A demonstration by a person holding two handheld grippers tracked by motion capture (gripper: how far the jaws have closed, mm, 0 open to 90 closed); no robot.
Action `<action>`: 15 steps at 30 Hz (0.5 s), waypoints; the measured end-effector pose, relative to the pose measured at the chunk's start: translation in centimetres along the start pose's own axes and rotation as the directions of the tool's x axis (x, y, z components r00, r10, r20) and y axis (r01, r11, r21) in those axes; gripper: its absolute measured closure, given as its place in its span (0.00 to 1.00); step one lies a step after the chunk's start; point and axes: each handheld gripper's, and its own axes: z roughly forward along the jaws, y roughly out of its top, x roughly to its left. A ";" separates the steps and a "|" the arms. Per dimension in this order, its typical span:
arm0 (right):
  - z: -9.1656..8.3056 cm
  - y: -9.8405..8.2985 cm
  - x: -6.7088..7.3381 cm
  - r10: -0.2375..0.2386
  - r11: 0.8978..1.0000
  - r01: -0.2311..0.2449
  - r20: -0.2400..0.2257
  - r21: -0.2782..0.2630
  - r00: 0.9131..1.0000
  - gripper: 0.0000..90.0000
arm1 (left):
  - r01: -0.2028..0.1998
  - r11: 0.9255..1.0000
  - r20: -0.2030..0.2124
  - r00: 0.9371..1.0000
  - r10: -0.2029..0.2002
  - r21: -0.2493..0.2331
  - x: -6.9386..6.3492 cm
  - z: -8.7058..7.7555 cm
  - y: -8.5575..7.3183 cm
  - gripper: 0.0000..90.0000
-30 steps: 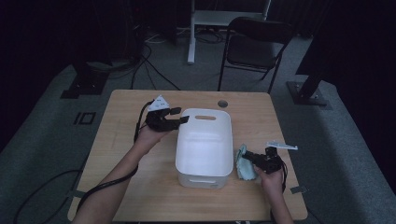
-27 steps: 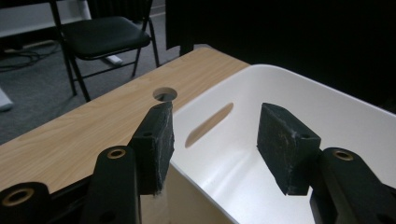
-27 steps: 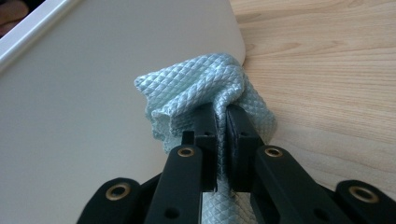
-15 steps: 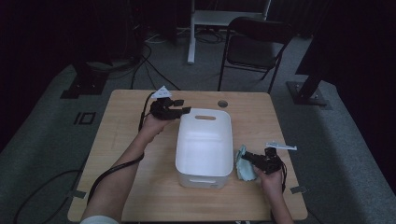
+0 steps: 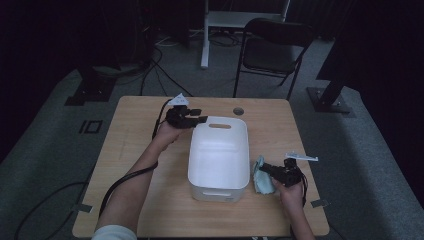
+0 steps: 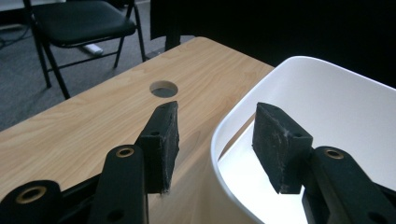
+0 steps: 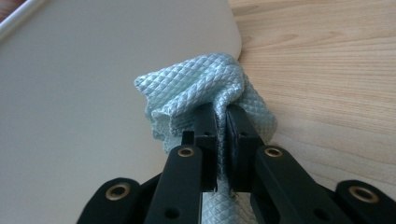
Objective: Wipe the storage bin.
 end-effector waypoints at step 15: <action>-0.2 -0.1 -0.2 0.009 1.000 -0.009 0.004 -0.001 1.000 0.94 | -0.011 1.000 0.012 1.000 0.011 0.026 0.0 1.1 -0.6 0.86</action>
